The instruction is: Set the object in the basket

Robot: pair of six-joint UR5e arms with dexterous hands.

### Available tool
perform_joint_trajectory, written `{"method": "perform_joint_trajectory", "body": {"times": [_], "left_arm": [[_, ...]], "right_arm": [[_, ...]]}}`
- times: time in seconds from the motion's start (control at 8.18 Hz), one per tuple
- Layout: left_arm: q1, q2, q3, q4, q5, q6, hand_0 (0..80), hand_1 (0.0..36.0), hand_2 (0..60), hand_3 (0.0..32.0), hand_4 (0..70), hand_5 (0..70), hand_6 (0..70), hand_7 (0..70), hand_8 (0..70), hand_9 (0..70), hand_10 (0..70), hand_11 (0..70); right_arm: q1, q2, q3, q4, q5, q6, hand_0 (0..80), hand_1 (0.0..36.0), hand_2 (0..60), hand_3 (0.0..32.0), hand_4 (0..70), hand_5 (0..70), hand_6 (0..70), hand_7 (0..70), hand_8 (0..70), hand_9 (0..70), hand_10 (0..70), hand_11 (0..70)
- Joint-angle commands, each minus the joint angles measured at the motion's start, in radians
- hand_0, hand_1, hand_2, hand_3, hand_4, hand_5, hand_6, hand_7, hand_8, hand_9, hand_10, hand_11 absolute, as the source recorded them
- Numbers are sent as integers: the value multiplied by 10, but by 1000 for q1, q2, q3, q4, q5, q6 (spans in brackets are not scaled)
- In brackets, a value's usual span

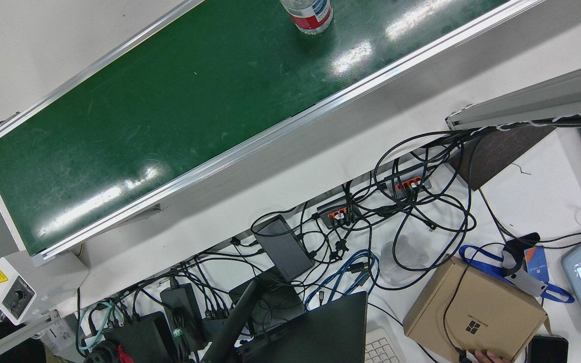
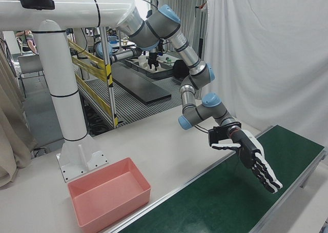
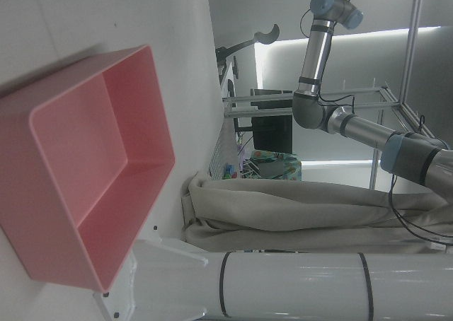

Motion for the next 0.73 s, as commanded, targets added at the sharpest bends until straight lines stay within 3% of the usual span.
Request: {"method": "perform_joint_trajectory", "body": {"times": [0.0, 0.61], "left_arm": [[-7, 0, -2, -1, 0, 0, 561, 86, 0, 0, 8, 99, 1, 0, 34, 27, 0, 12], [1, 0, -2, -1, 0, 6, 566, 89, 0, 0, 17, 99, 5, 0, 41, 33, 2, 16]], "right_arm": [[0, 0, 0, 0, 0, 0, 0, 0, 0, 0, 0, 0, 0, 0, 0, 0, 0, 0], [0, 0, 0, 0, 0, 0, 0, 0, 0, 0, 0, 0, 0, 0, 0, 0, 0, 0]]}}
